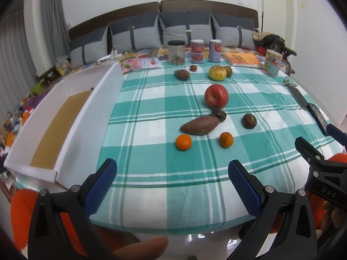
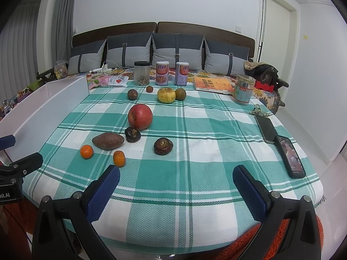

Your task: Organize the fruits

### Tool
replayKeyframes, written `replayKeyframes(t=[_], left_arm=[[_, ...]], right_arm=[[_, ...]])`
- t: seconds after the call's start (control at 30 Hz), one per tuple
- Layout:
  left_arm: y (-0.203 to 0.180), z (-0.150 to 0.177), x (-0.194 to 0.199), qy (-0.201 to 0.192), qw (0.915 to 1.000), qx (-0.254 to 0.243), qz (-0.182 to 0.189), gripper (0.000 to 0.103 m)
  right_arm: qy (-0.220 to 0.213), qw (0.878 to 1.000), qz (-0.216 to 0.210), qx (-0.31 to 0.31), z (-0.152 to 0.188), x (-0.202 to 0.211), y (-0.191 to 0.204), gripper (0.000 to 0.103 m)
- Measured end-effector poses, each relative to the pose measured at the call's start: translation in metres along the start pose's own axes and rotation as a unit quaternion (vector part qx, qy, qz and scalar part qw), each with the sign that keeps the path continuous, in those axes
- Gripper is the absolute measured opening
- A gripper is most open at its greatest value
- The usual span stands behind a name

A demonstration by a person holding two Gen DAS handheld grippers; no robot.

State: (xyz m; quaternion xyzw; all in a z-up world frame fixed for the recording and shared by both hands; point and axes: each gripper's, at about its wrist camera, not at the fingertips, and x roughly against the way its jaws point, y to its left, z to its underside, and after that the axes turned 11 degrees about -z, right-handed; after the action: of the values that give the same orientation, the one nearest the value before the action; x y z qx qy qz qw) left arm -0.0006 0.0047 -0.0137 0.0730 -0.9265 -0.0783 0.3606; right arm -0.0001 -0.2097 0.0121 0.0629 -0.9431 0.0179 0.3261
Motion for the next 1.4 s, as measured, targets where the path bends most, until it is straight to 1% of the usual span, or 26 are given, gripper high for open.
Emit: replayKeyframes(t=[0.8,1.07,1.27,1.4], left_arm=[[0.001,-0.002,0.000,0.001,1.0000,0.000,0.001,0.102],[0.000,0.002,-0.003,0.006,1.0000,-0.003,-0.001,0.102],[-0.011,0.007,-0.012,0.021,0.9996,-0.018,-0.005,0.102],[-0.018,0.002,-0.017,0.031,0.9991,-0.026,-0.007,0.102]], right_arm=[[-0.001,1.000,-0.001,-0.001,-0.001,0.000,-0.001,0.103],[0.001,1.000,-0.006,-0.003,-0.001,-0.001,0.000,0.103],[0.009,1.000,-0.016,-0.023,0.001,-0.005,-0.009,0.103],[0.027,0.998,-0.023,-0.059,-0.005,-0.012,-0.025,0.103]])
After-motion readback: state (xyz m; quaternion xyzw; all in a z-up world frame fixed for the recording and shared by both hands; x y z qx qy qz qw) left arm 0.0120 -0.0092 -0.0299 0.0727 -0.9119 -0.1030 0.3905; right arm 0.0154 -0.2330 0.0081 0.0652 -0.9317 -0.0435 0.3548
